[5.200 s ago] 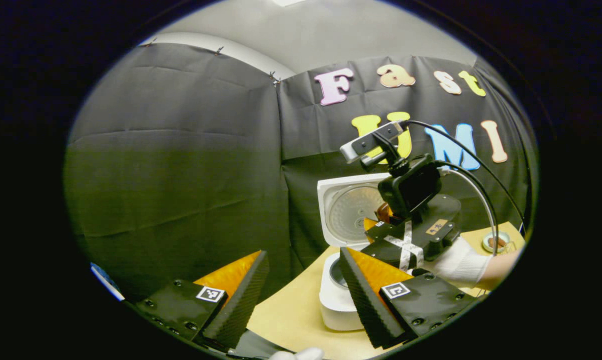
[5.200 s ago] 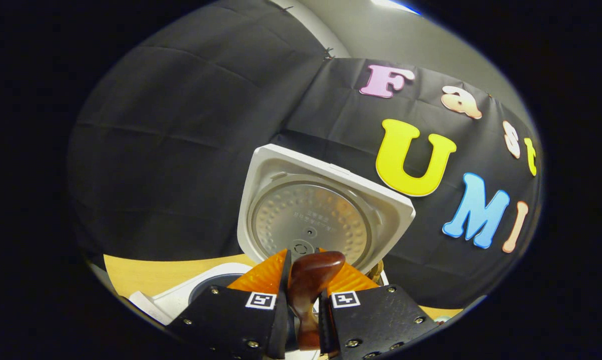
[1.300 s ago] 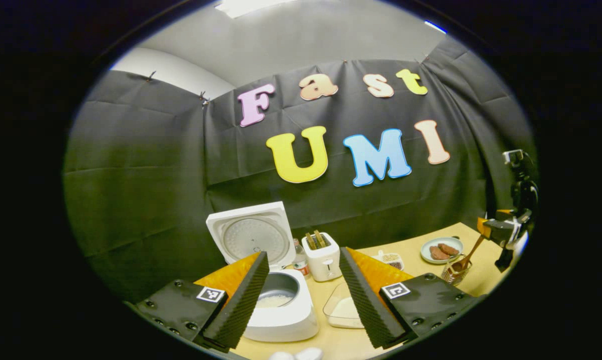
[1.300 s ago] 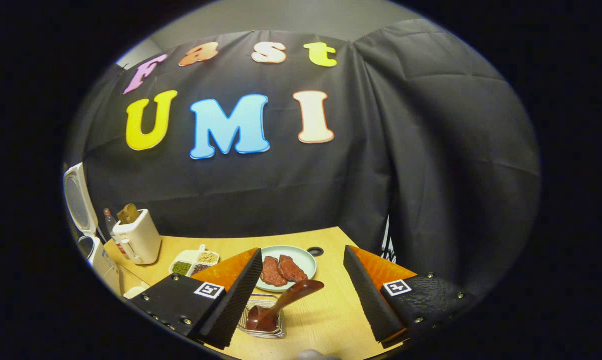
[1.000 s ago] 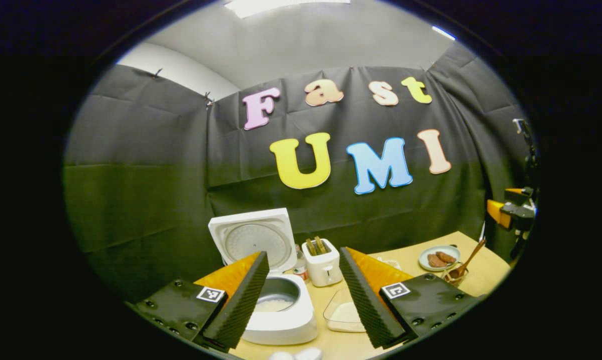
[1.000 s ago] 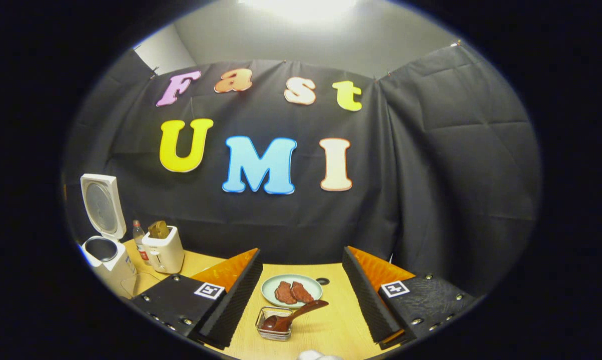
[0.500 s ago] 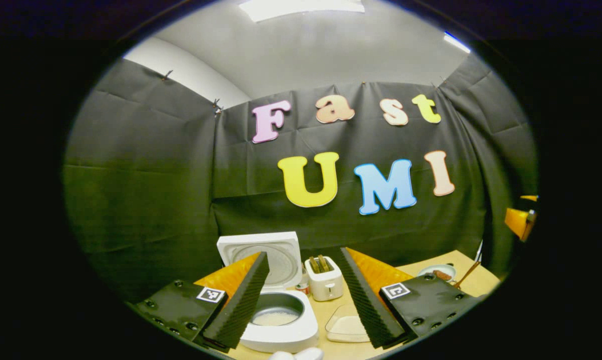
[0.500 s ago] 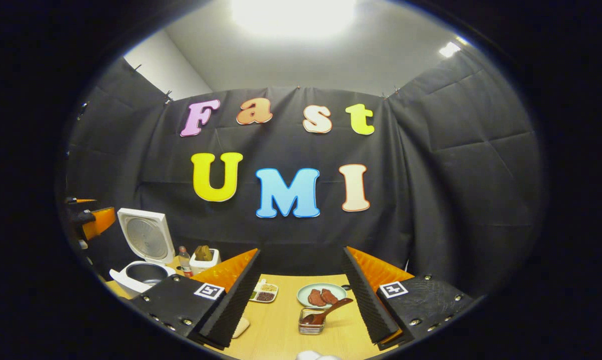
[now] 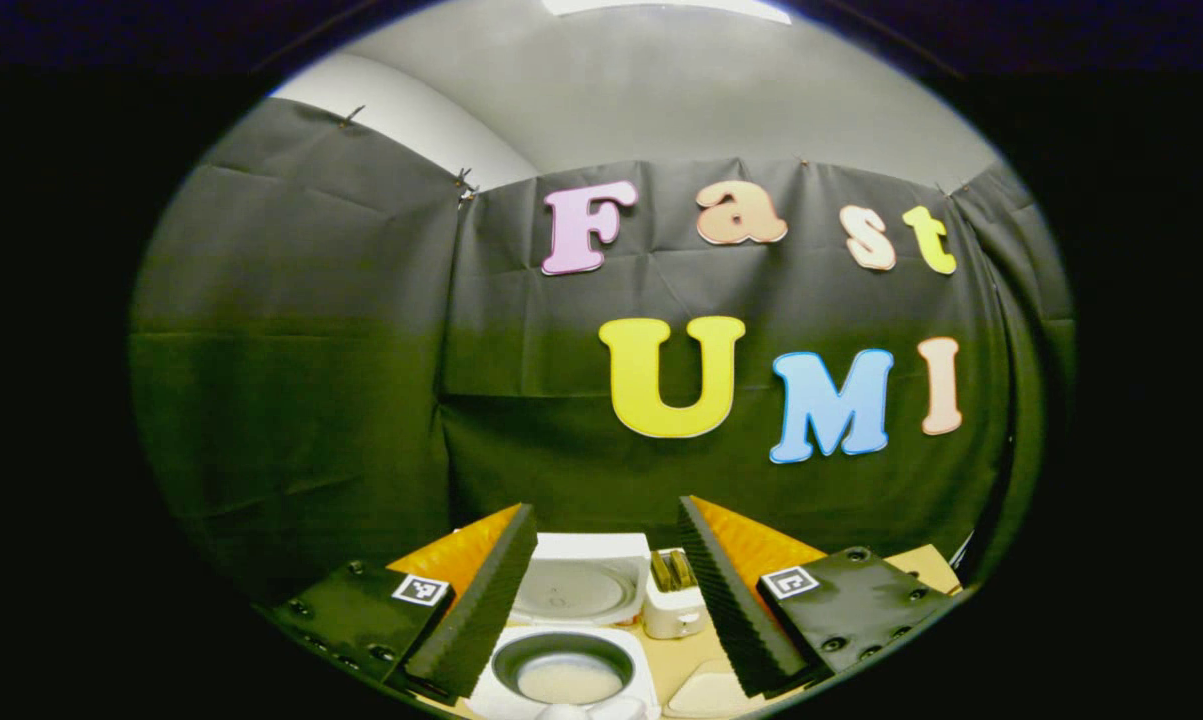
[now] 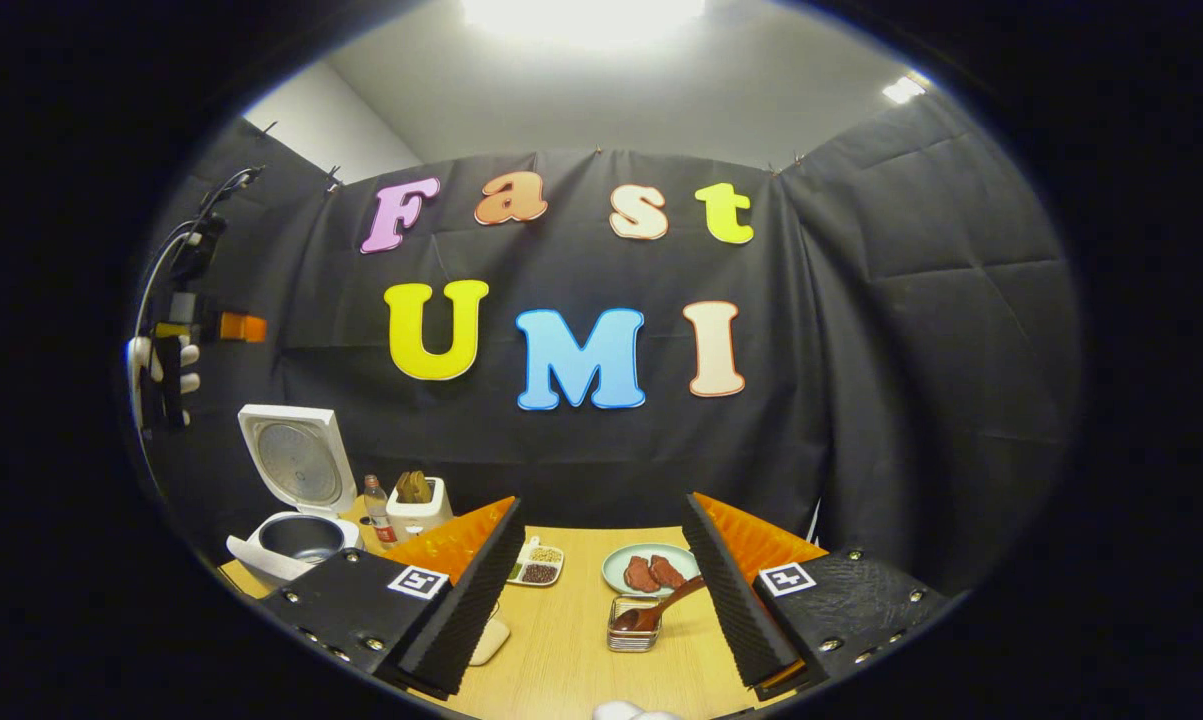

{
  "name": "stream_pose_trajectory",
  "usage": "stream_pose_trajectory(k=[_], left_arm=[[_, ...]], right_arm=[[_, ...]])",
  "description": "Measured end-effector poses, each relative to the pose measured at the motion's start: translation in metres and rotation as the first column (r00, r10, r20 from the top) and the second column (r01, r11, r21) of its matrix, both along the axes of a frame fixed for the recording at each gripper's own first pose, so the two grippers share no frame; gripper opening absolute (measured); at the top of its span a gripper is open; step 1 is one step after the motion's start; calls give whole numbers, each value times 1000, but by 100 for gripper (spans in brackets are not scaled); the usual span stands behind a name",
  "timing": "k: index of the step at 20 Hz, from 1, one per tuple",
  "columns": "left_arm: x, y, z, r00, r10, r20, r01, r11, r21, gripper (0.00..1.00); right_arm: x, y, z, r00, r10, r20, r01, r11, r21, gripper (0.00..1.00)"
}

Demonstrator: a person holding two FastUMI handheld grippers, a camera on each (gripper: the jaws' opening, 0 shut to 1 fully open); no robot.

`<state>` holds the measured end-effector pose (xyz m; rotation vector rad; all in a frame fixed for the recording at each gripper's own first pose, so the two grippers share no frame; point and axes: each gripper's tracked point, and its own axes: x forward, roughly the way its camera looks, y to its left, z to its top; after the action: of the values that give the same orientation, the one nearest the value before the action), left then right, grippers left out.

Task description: Close the left gripper, press the button to open the rice cooker; take a wooden spoon from the chopstick holder with the right hand, scoop a spoonful of rice and pour it into the rice cooker, then put the wooden spoon back into the chopstick holder.

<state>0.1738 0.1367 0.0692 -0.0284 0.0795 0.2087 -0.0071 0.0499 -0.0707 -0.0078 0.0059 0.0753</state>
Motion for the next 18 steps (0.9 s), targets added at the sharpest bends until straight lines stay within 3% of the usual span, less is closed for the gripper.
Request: stream_pose_trajectory(k=[5, 10, 13, 16, 17, 18], left_arm=[[95, 45, -24, 994, 43, -102, -42, 999, 5, 96], [162, 67, -103, 954, 39, -297, -50, 998, -28, 100], [182, 76, -145, 905, 33, -424, -46, 999, -22, 100], [171, 74, -175, 853, 7, -521, -64, 994, -91, 100], [177, 76, -174, 866, -6, -499, -41, 996, -83, 100], [169, 74, -176, 853, -7, -523, -41, 996, -81, 99]], right_arm=[[4, 7, -16, 998, 16, -60, -16, 1000, 2, 97], [5, 4, -24, 996, 11, -91, -12, 1000, -8, 97], [3, 4, -28, 994, 13, -108, -13, 1000, -5, 97], [2, 9, -32, 993, 27, -116, -28, 1000, -6, 97], [2, 10, -32, 993, 32, -117, -32, 999, -1, 97], [1, 11, -32, 992, 37, -118, -37, 999, 6, 97]])
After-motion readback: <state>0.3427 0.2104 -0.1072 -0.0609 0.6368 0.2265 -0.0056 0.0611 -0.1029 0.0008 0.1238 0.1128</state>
